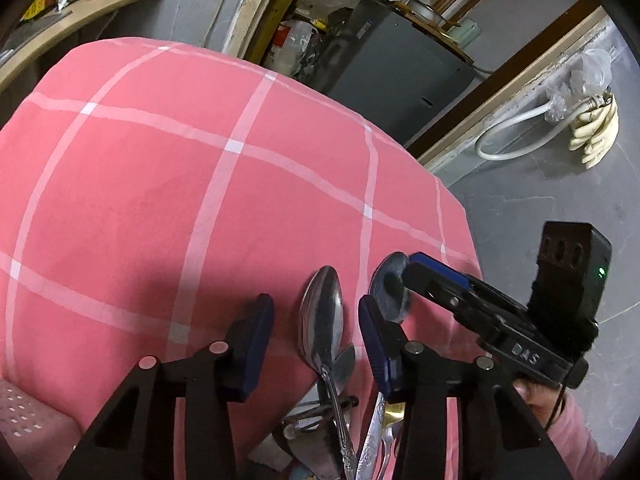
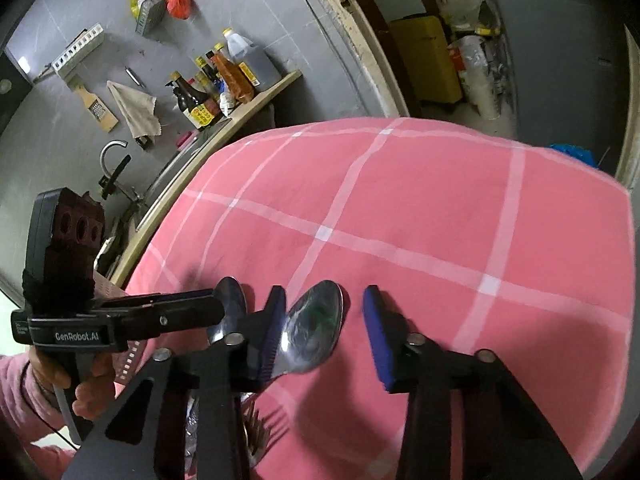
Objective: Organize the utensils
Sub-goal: 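Return the left tool to the pile and grasp a silver spoon, then carry the silver spoon to the white caddy and release it with the left tool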
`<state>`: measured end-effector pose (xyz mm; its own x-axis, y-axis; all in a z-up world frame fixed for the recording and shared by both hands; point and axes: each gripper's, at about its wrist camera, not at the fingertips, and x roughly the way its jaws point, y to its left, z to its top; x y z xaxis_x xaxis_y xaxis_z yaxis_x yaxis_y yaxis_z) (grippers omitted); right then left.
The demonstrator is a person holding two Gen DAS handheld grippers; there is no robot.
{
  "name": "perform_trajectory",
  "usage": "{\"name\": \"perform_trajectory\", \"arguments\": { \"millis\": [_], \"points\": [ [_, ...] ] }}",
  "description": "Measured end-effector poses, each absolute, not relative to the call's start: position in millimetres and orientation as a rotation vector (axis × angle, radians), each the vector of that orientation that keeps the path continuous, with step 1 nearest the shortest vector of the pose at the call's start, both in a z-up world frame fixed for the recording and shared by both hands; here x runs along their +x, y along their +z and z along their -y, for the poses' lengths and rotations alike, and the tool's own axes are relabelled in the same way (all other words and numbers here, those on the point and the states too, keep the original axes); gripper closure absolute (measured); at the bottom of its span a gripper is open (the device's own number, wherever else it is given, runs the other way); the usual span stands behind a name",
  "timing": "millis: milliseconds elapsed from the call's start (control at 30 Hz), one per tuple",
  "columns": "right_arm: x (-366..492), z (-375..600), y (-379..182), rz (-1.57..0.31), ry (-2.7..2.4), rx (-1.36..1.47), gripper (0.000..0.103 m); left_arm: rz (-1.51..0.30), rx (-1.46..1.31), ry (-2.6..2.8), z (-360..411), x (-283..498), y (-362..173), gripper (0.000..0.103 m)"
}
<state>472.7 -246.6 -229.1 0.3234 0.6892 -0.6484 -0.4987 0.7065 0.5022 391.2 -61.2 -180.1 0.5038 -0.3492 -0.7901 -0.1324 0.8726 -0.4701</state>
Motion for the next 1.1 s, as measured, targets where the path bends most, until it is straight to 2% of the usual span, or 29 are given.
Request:
{"name": "perform_trajectory", "arguments": {
  "millis": [100, 233, 267, 300, 633, 833, 1100],
  "points": [
    [474.0, 244.3, -232.7, -0.978, 0.807, 0.235, 0.079, -1.064, -0.529, -0.159, 61.3, 391.9, -181.9, 0.075],
    [477.4, 248.0, -237.7, -1.002, 0.815, 0.277, 0.082, -1.092, -0.525, -0.159, 63.9, 398.6, -185.4, 0.087],
    [478.2, 249.5, -239.6, -1.011, 0.81, 0.288, 0.088, -1.1, -0.522, -0.156, 63.5, 399.3, -186.3, 0.094],
    [477.6, 250.6, -242.1, -1.02, 0.807, 0.294, 0.095, -1.11, -0.517, -0.15, 64.1, 400.9, -186.7, 0.096],
    [446.6, 255.6, -243.0, -1.017, 0.79, 0.369, 0.101, -1.088, -0.457, -0.139, 67.8, 393.6, -172.1, 0.1],
    [413.8, 266.8, -205.8, -0.918, 0.665, 0.356, 0.101, -0.992, -0.387, -0.145, 70.9, 376.6, -138.8, 0.1],
    [363.0, 280.6, -122.9, -0.696, 0.465, 0.3, 0.101, -0.823, -0.34, -0.147, 63.7, 347.3, -79.8, 0.1]
  ]
}}
